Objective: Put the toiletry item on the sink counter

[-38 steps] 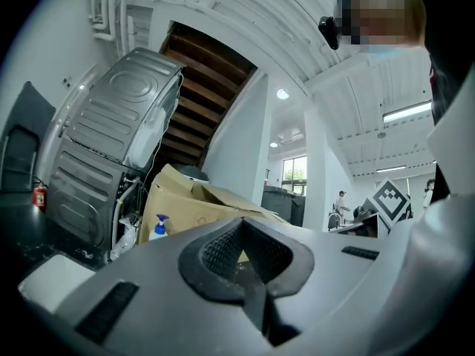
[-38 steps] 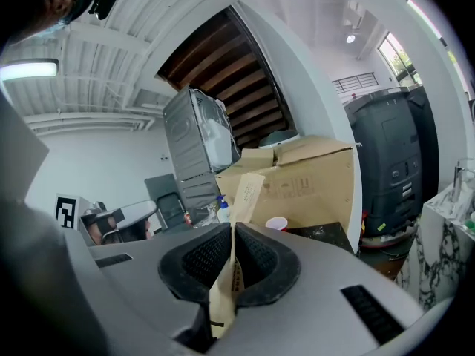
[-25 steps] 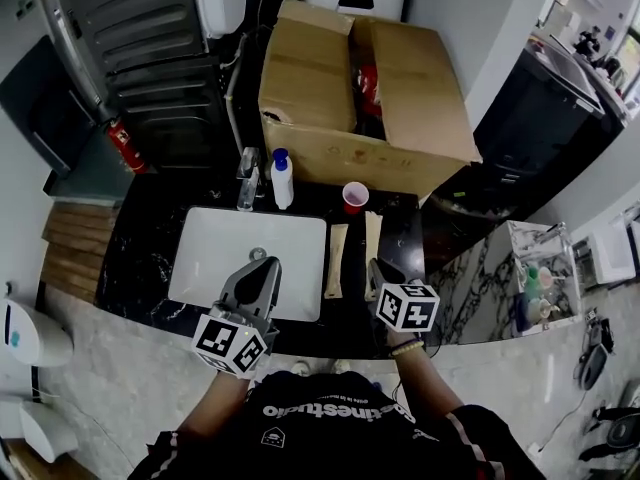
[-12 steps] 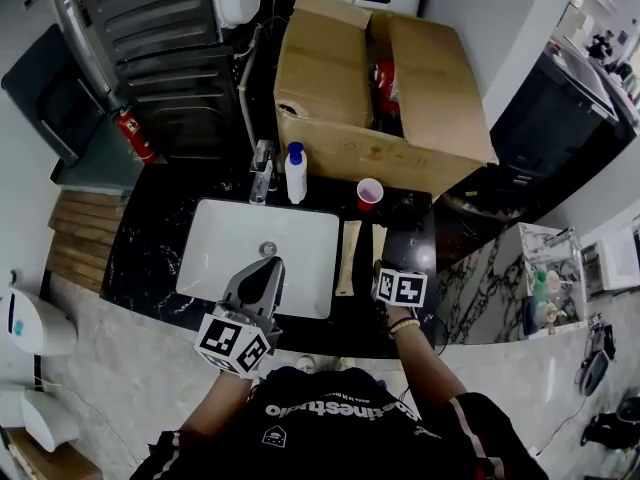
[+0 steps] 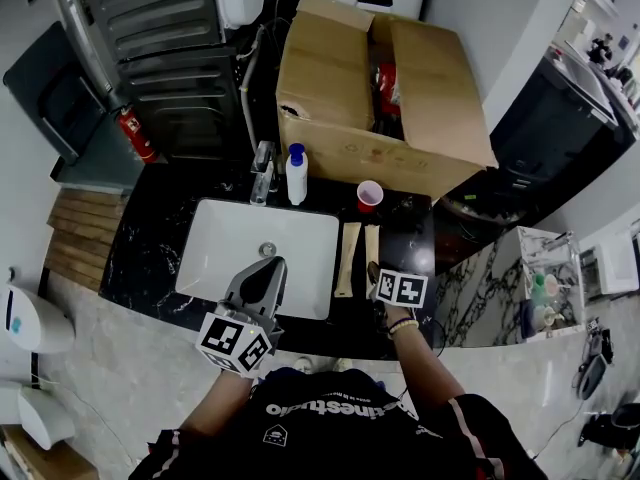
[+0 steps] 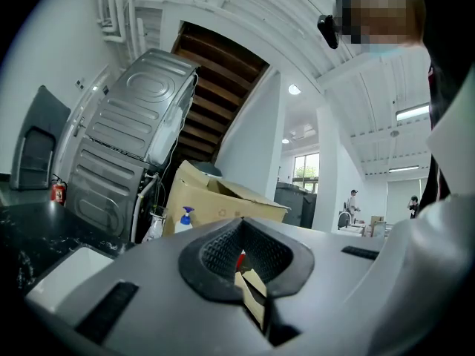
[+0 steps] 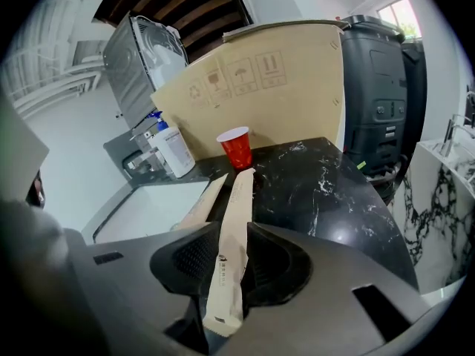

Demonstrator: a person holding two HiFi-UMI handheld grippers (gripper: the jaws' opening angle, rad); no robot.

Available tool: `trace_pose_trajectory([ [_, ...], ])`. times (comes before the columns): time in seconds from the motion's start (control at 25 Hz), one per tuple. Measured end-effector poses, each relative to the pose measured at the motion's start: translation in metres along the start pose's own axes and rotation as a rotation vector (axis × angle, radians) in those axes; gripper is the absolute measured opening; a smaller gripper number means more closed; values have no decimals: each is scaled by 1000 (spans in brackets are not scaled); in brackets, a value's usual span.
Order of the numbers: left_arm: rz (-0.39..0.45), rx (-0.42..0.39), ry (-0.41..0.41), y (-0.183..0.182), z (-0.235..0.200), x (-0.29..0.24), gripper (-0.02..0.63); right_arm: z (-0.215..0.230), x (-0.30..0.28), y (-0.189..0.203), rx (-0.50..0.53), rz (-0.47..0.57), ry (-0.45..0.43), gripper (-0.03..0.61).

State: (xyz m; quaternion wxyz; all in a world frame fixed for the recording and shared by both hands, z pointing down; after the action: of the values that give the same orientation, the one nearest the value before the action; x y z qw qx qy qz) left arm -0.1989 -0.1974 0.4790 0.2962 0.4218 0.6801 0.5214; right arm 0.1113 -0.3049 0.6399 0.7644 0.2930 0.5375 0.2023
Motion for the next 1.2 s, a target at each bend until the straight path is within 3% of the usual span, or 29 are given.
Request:
trace_pose_trajectory([
  [0.32, 1, -14, 27, -1, 11, -6, 14, 1, 24, -10, -10, 71, -17, 149],
  [0.56, 4, -19, 57, -4, 22, -18, 14, -8, 83, -46, 41, 276, -49, 138],
  [0.88, 22, -36, 129, -14, 48, -51, 14, -39, 188, -79, 155, 623, -189, 51],
  [1.2, 20, -49, 213, -21, 74, -72, 14, -66, 243, -74, 281, 733, -335, 37],
])
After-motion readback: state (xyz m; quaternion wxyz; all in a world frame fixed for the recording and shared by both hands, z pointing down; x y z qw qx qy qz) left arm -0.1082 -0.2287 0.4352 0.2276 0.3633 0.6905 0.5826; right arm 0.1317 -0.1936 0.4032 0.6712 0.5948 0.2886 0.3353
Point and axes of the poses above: the fingertips, and each gripper's own axes: x backward along the fingers, z to its right, y out of its underside, the point moved 9 cm from there along x, backward along the fingers, and after that the axes turned 3 degrees about x, right-handed, at the moved point
